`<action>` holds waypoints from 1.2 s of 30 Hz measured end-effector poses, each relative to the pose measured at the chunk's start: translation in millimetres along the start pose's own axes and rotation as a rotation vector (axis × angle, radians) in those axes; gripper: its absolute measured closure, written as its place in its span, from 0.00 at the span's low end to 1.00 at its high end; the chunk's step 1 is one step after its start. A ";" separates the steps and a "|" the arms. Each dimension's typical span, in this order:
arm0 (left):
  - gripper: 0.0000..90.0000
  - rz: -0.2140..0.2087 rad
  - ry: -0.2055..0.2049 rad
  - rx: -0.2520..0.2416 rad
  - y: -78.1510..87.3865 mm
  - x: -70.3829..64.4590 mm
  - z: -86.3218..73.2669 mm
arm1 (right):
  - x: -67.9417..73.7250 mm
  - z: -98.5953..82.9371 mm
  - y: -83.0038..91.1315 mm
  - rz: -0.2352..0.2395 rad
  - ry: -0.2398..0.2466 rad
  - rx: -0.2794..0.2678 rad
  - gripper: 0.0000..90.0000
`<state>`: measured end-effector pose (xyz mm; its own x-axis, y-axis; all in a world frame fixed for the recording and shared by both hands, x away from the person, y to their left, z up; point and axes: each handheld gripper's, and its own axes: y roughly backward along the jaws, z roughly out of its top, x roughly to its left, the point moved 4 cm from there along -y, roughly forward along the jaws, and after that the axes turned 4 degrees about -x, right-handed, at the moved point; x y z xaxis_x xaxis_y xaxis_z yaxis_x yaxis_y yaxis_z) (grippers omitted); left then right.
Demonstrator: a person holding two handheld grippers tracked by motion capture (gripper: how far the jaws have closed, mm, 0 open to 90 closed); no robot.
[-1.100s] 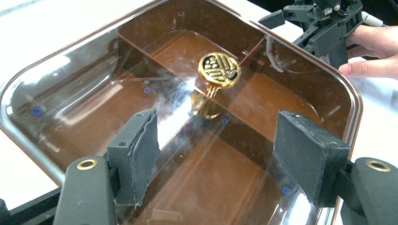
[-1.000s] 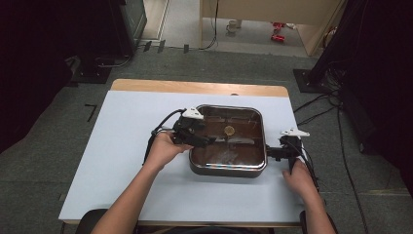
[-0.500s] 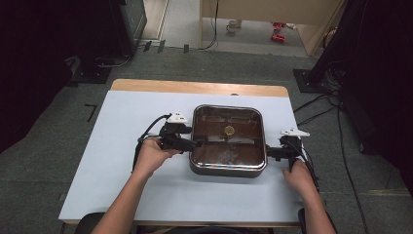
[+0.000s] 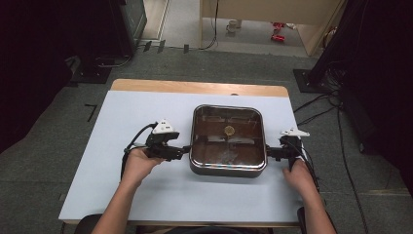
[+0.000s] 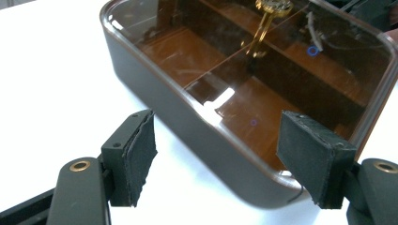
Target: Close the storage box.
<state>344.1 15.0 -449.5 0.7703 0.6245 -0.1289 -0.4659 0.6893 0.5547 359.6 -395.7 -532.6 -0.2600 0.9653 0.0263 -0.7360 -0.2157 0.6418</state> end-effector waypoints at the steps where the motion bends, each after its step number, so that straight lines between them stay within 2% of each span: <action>1: 0.32 0.007 0.002 -0.003 1.7 1.1 -2.7 | 0.0 0.0 0.0 0.000 0.000 0.000 0.08; 6: 0.30 0.053 -0.005 0.011 7.9 6.6 -21.7 | 0.0 0.0 0.0 0.000 -0.001 0.001 0.08; 11: 0.28 0.071 -0.009 0.014 10.7 9.7 -39.9 | 0.0 0.0 0.0 0.000 0.000 0.001 0.08; 14: 0.28 0.064 -0.016 0.013 13.9 11.1 -47.6 | 0.2 0.1 -0.1 0.000 -0.003 0.000 0.08; 18: 0.27 0.092 -0.023 0.003 16.4 14.2 -59.5 | 0.1 0.1 0.0 0.000 -0.002 0.000 0.08; 20: 0.27 0.103 -0.009 0.006 15.5 14.8 -66.2 | 0.1 0.1 0.0 0.000 -0.002 0.000 0.08; 22: 0.27 0.103 0.000 0.023 12.7 13.2 -73.1 | 0.1 0.0 0.0 0.000 -0.002 0.001 0.08; 26: 0.27 0.095 -0.037 0.090 5.3 5.1 -83.4 | 0.1 0.1 0.0 0.000 -0.001 0.000 0.08; 29: 0.27 0.093 -0.050 0.117 0.8 2.1 -86.8 | 0.1 0.1 0.0 0.000 -0.001 0.000 0.08; 32: 0.24 0.103 -0.079 0.123 -1.5 -1.0 -88.1 | 0.1 0.1 -0.1 0.000 -0.001 0.000 0.08; 34: 0.23 0.110 -0.070 0.112 -2.7 -2.0 -88.8 | 0.1 0.1 0.0 0.000 -0.001 0.000 0.08; 35: 0.22 0.116 -0.063 0.089 -3.6 -3.3 -91.1 | 0.1 0.1 0.0 0.000 -0.001 0.000 0.08; 36: 0.19 0.124 -0.070 0.082 -3.8 -4.3 -91.8 | 0.1 0.1 0.0 0.000 -0.001 0.001 0.08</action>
<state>302.5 43.4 -526.5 0.7392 0.6735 0.0007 -0.5242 0.5747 0.6284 359.6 -395.6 -532.6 -0.2594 0.9654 0.0266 -0.7356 -0.2153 0.6422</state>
